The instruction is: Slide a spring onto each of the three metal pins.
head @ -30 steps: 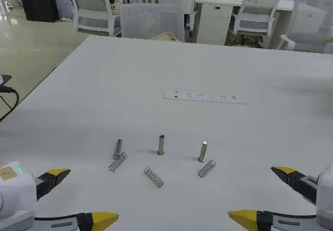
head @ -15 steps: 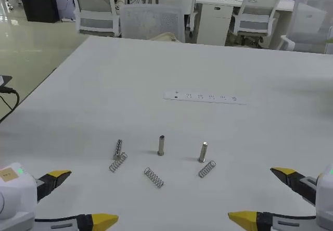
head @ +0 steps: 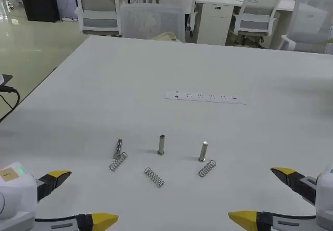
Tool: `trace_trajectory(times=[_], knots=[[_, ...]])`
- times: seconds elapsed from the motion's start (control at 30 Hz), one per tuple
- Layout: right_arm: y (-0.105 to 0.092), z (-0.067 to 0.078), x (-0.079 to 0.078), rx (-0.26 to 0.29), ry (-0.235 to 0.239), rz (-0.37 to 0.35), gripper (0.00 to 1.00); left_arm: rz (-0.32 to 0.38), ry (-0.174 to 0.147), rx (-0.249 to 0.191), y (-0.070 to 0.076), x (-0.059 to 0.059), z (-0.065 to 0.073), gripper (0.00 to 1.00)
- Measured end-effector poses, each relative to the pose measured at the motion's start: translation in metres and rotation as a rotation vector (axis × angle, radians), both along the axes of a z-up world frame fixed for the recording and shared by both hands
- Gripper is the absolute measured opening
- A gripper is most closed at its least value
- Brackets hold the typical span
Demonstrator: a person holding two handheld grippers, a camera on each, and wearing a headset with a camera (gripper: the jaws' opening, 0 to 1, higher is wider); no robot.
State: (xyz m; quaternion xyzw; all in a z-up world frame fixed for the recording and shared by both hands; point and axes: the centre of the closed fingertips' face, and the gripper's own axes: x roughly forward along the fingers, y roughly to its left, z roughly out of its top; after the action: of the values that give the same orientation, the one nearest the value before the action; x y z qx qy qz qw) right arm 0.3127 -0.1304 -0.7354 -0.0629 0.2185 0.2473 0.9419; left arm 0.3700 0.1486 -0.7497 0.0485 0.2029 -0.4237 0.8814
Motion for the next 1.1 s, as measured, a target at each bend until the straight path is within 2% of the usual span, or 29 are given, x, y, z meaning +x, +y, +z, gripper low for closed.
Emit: trace_trajectory(times=[1.1], knots=[[0.0016, -0.0027, -0.0011, -0.002, 0.01, 0.01, 0.93, 0.001, 0.002, 0.01, 0.0009, 0.0005, -0.0005, 0.86]])
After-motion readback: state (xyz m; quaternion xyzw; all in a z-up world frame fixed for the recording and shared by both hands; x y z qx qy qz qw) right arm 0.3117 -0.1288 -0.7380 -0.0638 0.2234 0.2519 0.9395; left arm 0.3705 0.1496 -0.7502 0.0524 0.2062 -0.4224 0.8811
